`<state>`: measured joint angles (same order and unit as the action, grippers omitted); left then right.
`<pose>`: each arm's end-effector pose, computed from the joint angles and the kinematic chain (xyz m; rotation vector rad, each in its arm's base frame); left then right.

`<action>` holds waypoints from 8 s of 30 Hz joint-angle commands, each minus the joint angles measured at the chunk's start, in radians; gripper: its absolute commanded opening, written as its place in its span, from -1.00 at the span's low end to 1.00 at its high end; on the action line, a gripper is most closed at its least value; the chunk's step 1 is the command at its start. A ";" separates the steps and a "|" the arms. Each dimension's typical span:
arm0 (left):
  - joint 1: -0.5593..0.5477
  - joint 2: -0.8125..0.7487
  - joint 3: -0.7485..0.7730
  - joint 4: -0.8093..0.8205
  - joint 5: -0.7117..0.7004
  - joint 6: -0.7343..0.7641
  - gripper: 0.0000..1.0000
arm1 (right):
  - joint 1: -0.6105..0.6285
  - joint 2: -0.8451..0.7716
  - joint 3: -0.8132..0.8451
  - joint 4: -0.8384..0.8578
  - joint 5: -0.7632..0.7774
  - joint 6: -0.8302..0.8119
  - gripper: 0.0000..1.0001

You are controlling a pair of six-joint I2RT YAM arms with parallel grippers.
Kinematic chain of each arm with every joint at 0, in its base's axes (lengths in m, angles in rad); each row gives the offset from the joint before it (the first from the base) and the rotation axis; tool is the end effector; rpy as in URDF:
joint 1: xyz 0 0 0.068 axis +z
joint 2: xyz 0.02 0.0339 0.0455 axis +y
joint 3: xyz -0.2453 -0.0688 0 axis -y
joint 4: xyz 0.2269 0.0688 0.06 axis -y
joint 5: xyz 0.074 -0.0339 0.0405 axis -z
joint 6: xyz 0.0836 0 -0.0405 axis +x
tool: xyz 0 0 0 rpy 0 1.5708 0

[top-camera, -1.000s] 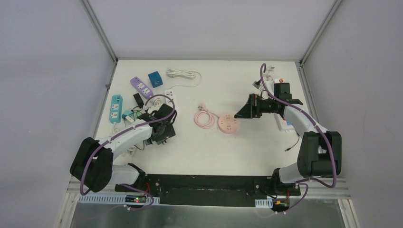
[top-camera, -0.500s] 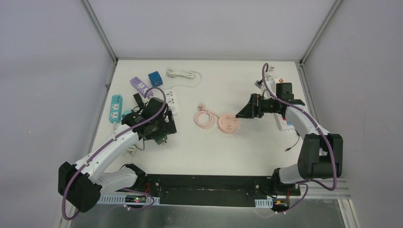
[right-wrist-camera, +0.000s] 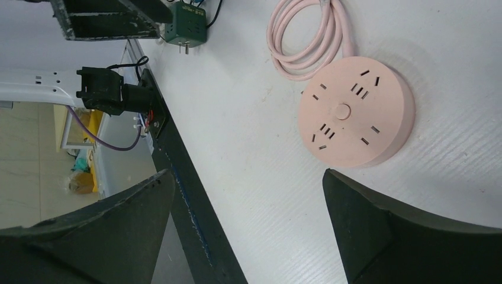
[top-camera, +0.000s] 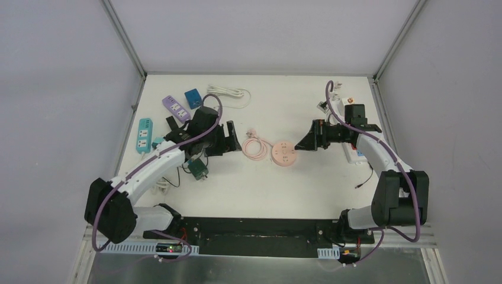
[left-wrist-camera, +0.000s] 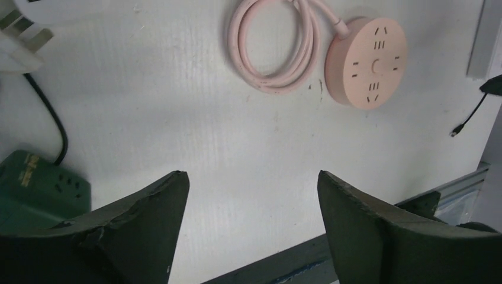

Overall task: Pull the plug off the socket
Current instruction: Move the socket to the center of the board, then remove the plug from the socket.

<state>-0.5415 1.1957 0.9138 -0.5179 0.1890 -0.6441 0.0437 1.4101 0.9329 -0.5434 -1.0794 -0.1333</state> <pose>0.2263 -0.1545 0.2243 -0.0321 2.4983 -0.7623 0.2657 0.0854 0.2080 -0.5758 2.1999 1.3134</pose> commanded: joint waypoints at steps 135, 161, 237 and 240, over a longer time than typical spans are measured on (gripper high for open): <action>0.275 -0.145 -0.138 0.394 0.188 -0.106 0.98 | -0.207 0.939 1.345 -0.464 0.877 -0.238 0.85; 0.273 -0.280 -0.210 0.392 0.243 -0.083 0.98 | 0.018 0.593 0.829 -0.414 0.678 -0.485 -0.95; -0.244 0.137 -0.083 0.673 0.420 0.958 0.98 | 0.131 -0.078 0.124 -0.235 0.039 -0.296 0.54; -0.247 0.196 -0.050 0.672 0.458 0.978 0.98 | 0.130 -0.069 0.122 -0.231 0.041 -0.291 0.45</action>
<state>-0.7788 1.3472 0.7982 0.0624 0.5522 0.2295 0.1799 1.3697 1.0584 -0.8268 -1.0470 -0.4431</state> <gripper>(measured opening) 0.990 0.749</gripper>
